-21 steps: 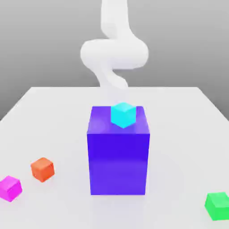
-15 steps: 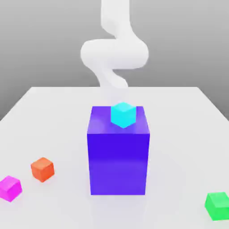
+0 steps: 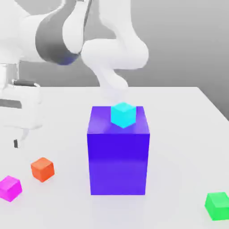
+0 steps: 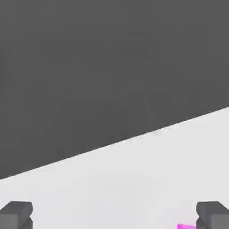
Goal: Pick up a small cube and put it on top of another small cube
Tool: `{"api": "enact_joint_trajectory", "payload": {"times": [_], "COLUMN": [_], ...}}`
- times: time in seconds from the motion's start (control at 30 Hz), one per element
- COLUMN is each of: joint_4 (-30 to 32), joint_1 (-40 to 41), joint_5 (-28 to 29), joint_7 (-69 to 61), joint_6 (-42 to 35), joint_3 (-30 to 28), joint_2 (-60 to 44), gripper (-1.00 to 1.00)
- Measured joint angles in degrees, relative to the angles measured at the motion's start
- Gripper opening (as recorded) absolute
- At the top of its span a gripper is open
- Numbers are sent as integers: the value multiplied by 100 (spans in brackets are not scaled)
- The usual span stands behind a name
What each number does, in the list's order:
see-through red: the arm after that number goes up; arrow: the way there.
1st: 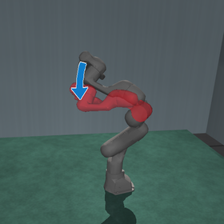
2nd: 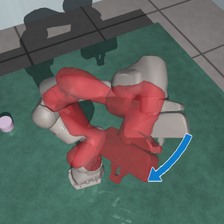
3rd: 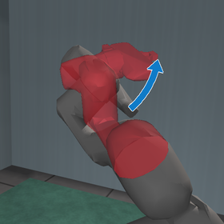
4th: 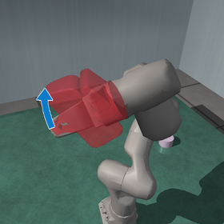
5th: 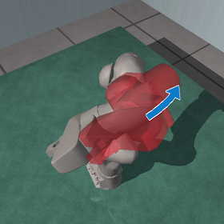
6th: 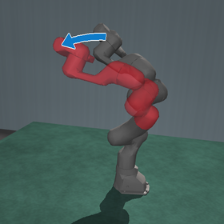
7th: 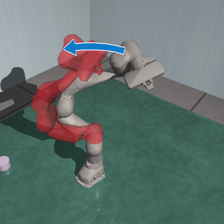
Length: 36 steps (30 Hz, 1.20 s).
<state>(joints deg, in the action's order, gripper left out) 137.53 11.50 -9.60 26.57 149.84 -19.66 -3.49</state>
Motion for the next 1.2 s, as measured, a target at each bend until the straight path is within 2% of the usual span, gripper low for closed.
{"api": "enact_joint_trajectory", "payload": {"times": [0.2, 0.33, 0.37, 0.6, 0.77, 1.2], "joint_4": [119, -34, -78, -85, 119, -147], "joint_1": [584, 1026, 1132, 1159, 742, -1617], "joint_5": [-427, -909, -1017, -1027, -423, 466], "joint_7": [-607, -1004, -1087, -1095, -632, 596], "joint_6": [461, 1026, 1163, 1182, 544, -13], "joint_3": [-27, 427, 554, 582, 116, 1540], "joint_2": [-1275, -2106, -2288, -2321, -1467, -1173], "gripper": [0, 0, -100, -100, -100, -100]}}
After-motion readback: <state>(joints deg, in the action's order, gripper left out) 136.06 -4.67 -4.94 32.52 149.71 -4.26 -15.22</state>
